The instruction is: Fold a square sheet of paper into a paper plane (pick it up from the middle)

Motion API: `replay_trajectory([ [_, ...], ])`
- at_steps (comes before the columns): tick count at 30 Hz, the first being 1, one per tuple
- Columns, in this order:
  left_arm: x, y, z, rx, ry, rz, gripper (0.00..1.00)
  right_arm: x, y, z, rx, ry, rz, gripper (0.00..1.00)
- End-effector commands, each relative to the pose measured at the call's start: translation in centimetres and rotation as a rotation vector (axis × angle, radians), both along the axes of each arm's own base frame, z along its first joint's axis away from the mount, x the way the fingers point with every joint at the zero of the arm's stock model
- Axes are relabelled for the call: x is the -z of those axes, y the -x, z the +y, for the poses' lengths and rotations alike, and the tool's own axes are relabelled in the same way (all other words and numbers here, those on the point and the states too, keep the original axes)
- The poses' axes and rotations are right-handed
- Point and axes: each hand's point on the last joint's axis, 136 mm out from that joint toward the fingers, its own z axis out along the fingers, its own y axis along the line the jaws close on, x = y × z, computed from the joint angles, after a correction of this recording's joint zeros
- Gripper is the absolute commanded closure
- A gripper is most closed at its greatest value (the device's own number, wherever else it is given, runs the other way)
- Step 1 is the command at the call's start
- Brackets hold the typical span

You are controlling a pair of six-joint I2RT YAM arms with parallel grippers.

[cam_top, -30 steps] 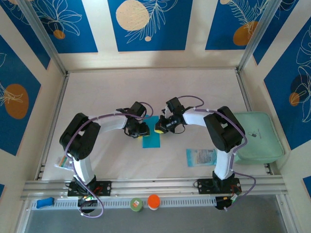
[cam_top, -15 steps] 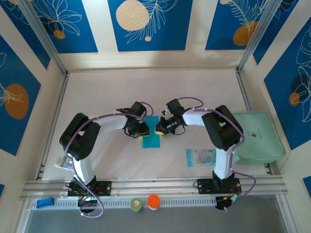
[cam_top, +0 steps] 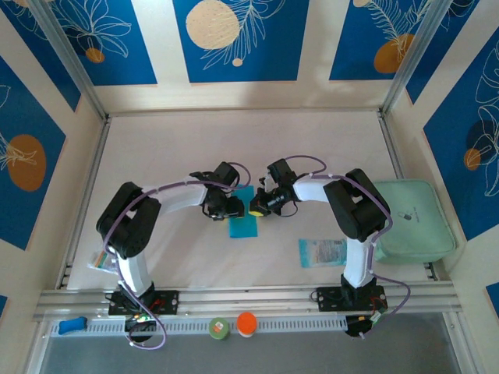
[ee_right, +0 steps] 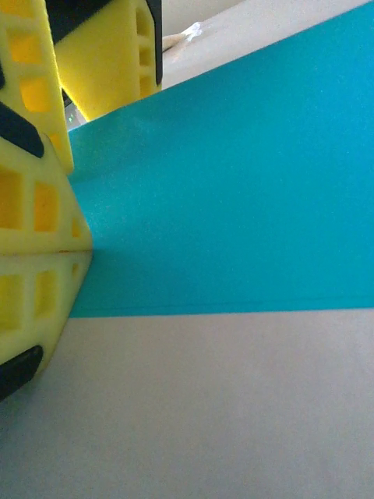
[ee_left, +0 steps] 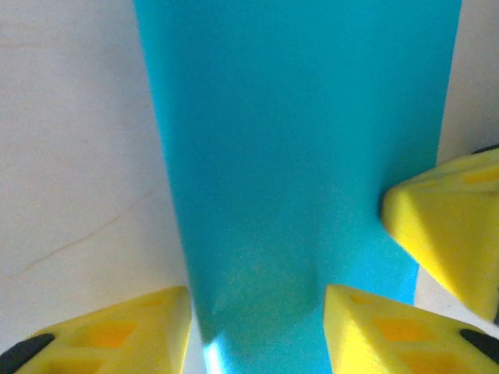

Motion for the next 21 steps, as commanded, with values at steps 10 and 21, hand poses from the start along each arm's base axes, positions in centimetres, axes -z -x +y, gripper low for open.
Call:
replay_trajectory([
  [10,-6.0,-1.5,-2.4,-0.030,0.180,-0.122,0.63,6.2,2.7,-4.4,0.021,0.292,0.153,1.00],
  [21,-2.3,-0.7,-3.0,-0.031,0.169,-0.007,0.81,6.7,2.8,-4.6,-0.005,0.324,0.153,1.00],
])
